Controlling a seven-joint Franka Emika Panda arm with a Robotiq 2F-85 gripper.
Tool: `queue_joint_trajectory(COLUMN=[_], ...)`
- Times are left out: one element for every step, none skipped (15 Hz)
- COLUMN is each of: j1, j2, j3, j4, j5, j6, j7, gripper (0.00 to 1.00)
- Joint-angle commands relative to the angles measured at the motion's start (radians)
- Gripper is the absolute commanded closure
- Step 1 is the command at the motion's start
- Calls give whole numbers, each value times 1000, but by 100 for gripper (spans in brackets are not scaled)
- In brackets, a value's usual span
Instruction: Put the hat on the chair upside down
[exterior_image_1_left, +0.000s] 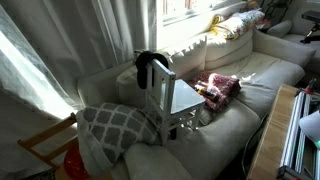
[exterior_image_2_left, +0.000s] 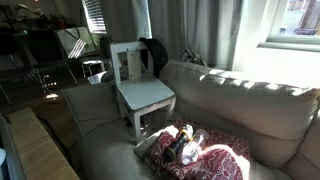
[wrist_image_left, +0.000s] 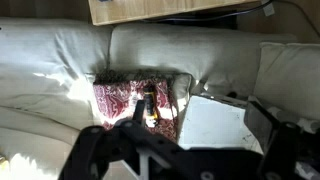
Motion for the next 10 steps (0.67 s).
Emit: queue_joint_trajectory(j1=[16, 16, 16, 16, 16, 16, 11, 4, -1, -3], j2=[2, 2, 2, 2, 27, 52, 88, 125, 160, 196], j3=[-11, -11, -11, -11, -13, -17, -24, -17, -13, -8], j4=[2, 2, 2, 2, 6, 11, 21, 33, 42, 39], j5=[-5, -5, -5, -5, 24, 62, 128, 157, 189, 217], j6=[-2, -2, -2, -2, 29, 59, 106, 147, 189, 268], j7=[7, 7, 7, 7, 26, 45, 89, 125, 161, 197], gripper=[0, 0, 0, 0, 0, 0, 0, 0, 0, 0])
